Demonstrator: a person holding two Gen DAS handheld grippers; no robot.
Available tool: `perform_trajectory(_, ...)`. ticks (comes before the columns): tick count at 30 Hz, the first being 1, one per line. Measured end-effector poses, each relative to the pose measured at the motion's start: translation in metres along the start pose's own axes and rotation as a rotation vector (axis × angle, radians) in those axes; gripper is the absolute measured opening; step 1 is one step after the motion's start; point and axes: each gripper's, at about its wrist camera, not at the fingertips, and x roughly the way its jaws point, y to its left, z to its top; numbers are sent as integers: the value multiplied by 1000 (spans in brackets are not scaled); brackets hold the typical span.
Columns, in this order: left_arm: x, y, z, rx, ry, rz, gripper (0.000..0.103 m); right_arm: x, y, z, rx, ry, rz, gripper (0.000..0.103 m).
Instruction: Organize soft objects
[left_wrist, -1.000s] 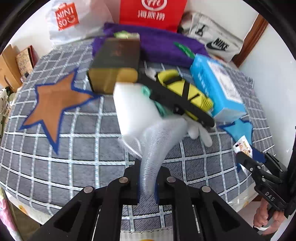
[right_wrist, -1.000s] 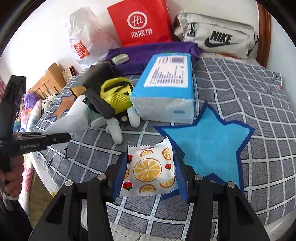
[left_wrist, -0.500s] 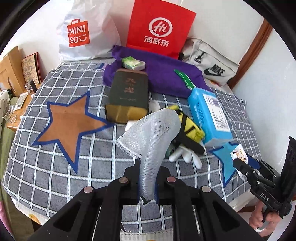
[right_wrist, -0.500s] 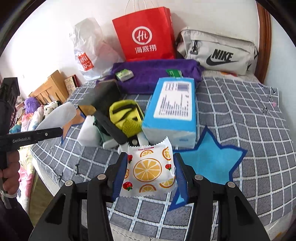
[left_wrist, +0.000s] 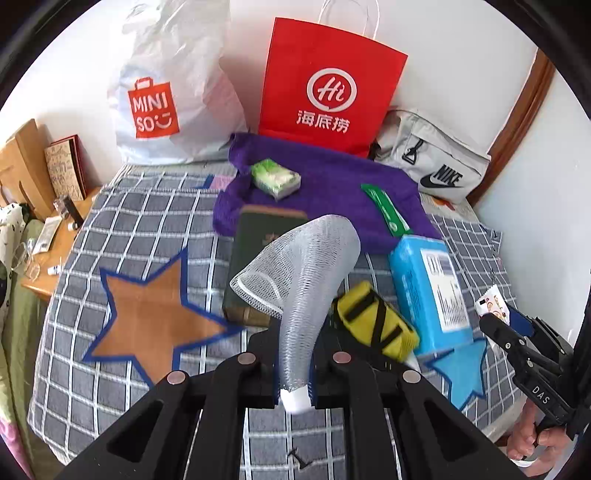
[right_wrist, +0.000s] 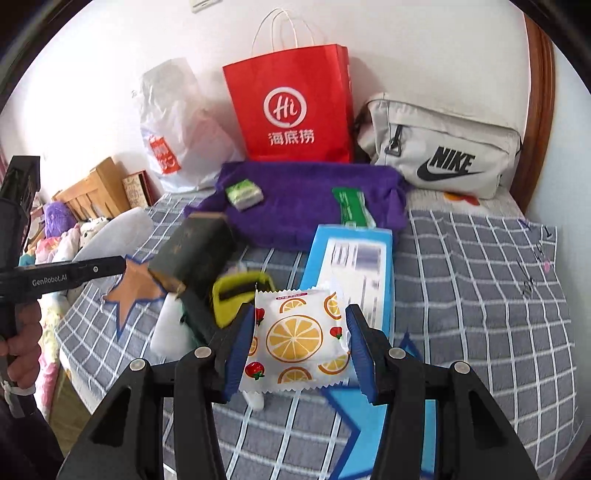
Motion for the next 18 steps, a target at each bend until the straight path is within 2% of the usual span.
perform_trajectory(9,12,-5,34,14,-27,24,10,16,-12,39,19,-28,-12,49)
perform_trajectory(18,34,-4,59,17,-15,31,10,36,-23,72,49,-51,-8,49)
